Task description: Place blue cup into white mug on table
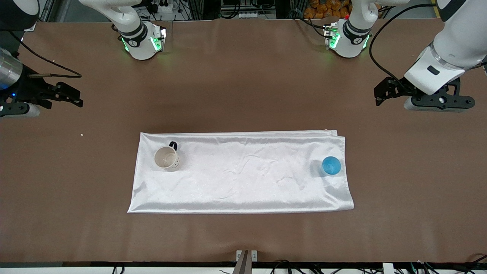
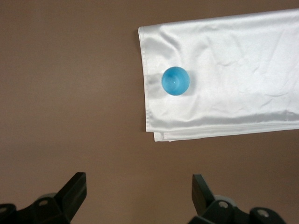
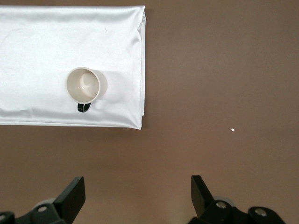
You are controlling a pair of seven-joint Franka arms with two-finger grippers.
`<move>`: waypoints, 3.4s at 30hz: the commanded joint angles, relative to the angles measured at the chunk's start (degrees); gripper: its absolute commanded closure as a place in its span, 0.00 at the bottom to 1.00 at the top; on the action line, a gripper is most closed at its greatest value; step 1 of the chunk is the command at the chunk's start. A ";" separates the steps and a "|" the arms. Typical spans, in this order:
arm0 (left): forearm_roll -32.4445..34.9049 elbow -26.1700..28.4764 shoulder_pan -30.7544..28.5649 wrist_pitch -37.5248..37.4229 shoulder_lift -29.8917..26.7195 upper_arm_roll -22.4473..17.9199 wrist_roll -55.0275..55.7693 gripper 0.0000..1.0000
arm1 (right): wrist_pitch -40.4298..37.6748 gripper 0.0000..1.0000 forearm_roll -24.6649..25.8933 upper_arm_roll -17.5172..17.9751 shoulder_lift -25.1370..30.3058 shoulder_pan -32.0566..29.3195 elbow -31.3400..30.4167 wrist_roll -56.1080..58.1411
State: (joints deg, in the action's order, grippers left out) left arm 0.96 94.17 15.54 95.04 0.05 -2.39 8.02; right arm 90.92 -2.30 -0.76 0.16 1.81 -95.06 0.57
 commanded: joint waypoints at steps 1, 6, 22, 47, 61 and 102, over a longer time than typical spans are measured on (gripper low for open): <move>0.80 -1.45 0.46 -0.38 3.02 0.37 -1.07 0.00 | -0.31 0.00 -1.12 0.14 0.19 -0.40 -1.53 0.66; 0.89 -3.73 0.54 -0.29 6.45 2.12 -1.16 0.00 | -0.04 0.00 -1.12 0.14 0.19 -0.40 -2.76 0.66; 1.24 -4.09 0.63 10.51 16.12 7.13 -0.99 0.00 | 10.40 0.00 -4.29 0.49 -0.60 3.80 -15.85 1.89; 6.42 -3.47 1.51 24.76 28.69 9.69 -0.19 0.00 | 36.68 0.00 -3.94 0.40 -12.89 14.89 -24.56 -8.91; 8.71 -3.29 1.69 26.34 33.26 9.69 -0.55 0.00 | 49.00 0.00 -3.94 0.40 -19.32 16.12 -25.35 -9.97; 14.42 -1.98 1.34 28.80 38.54 10.04 -0.90 1.00 | 65.61 0.78 -3.85 0.40 -28.55 17.35 -22.80 -12.87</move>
State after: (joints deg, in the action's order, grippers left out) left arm 14.06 91.96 17.22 123.34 38.76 7.49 7.89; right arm 155.75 -5.72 -0.18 -27.23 18.81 -119.02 -11.78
